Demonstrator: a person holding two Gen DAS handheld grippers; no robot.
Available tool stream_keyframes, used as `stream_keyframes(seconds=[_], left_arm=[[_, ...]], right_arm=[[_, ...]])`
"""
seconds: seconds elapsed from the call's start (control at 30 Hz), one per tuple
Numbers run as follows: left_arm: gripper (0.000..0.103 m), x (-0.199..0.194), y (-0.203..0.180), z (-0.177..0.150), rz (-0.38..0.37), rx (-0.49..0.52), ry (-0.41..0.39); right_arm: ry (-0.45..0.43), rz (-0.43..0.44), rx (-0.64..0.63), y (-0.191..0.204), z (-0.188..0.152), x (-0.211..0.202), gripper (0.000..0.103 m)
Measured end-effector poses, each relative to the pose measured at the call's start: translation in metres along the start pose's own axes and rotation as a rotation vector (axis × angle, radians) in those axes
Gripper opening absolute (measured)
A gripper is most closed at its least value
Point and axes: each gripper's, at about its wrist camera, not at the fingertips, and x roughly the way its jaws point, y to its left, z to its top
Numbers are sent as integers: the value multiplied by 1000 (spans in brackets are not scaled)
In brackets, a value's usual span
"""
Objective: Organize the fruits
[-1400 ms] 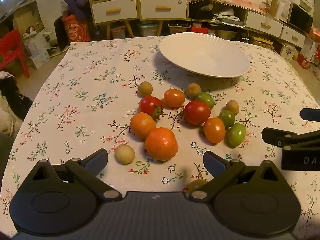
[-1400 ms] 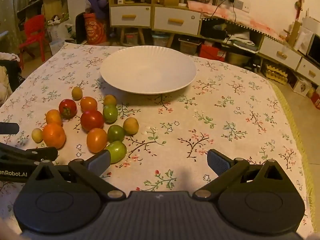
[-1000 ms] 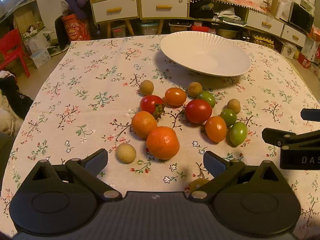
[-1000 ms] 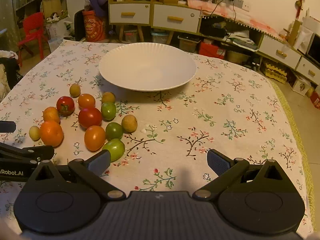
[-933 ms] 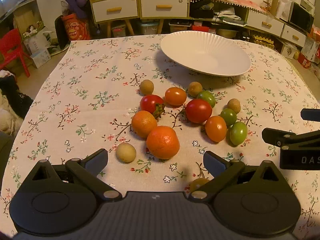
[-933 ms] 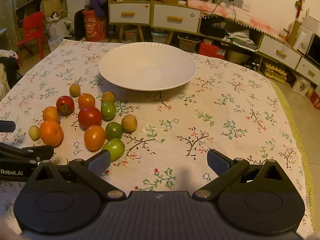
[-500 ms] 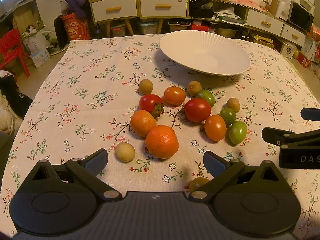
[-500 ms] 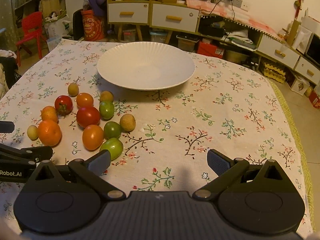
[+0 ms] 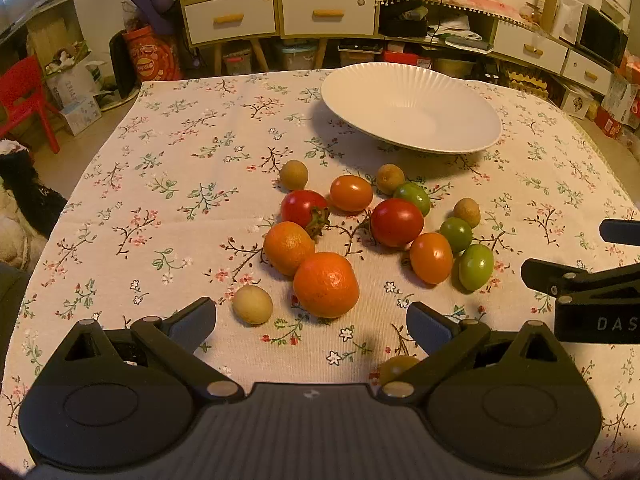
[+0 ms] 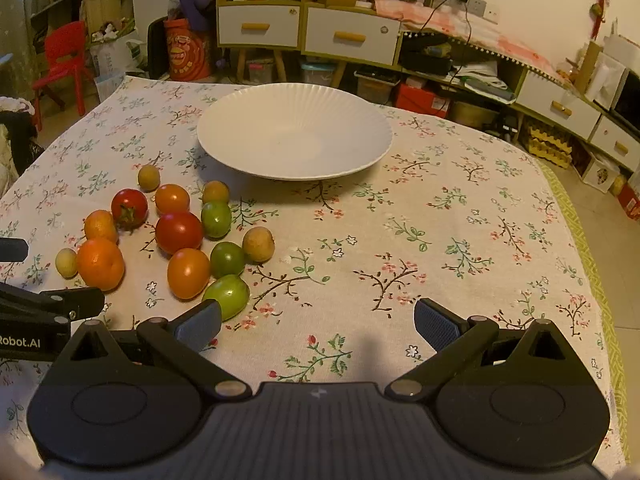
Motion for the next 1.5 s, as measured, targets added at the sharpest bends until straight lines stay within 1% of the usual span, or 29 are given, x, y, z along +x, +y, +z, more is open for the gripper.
stream_keyframes(seconds=[0.77, 0.97, 1.5], left_arm=[[99, 0, 0, -1, 1, 3, 2], [99, 1, 0, -2, -1, 3, 3], [99, 1, 1, -2, -1, 5, 5]], right_arm=[[-2, -3, -17, 4, -1, 0, 103], [-1, -19, -26, 4, -2, 2, 103], [-3, -24, -46, 7, -3, 2, 103]])
